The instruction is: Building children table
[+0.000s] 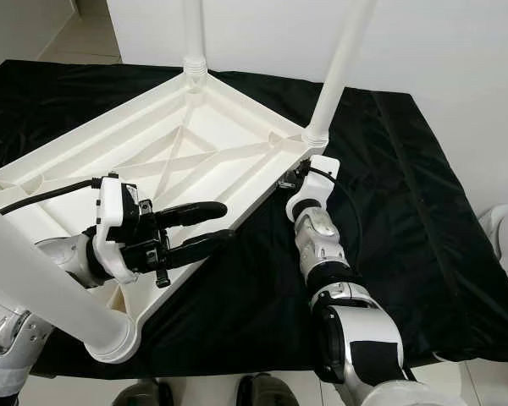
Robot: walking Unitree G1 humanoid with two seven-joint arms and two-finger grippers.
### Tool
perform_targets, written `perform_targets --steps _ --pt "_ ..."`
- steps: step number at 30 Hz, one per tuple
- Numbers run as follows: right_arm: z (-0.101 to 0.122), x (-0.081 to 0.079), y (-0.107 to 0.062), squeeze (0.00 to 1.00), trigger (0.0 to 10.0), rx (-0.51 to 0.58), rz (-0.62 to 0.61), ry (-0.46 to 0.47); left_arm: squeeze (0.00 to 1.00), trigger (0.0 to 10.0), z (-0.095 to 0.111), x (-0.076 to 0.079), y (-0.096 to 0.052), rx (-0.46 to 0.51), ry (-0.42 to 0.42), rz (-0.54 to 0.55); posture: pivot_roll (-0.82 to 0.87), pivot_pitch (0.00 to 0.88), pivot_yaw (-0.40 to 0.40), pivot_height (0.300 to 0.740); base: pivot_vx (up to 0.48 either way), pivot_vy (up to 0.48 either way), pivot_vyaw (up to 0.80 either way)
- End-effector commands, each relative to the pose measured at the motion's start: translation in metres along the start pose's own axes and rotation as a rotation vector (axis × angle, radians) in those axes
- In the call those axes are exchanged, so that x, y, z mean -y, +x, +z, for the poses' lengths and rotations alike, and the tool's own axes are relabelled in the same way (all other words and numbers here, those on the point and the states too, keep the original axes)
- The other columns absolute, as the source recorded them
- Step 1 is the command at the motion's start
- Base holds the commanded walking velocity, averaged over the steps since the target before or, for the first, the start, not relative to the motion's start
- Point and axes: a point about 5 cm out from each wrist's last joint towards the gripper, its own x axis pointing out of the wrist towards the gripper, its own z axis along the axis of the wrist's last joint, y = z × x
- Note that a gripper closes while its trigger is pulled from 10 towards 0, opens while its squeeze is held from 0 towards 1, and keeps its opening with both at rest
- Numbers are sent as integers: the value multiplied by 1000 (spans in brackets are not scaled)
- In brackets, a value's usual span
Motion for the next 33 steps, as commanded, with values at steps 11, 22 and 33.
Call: perform_targets --steps 11,22,33 --pt "-5 30 -48 0 10000 189 -87 -80 0 10000 -9 -24 -2 -103 94 123 85 117 -22 740 0 0 0" --pt "-7 15 -88 0 10000 234 -36 -107 0 10000 -35 -54 -35 -314 173 136 59 105 -9 740 0 0 0" --pt "0 22 -113 0 10000 221 -48 -148 0 10000 -47 -86 -71 -362 180 163 40 86 6 740 0 0 0"
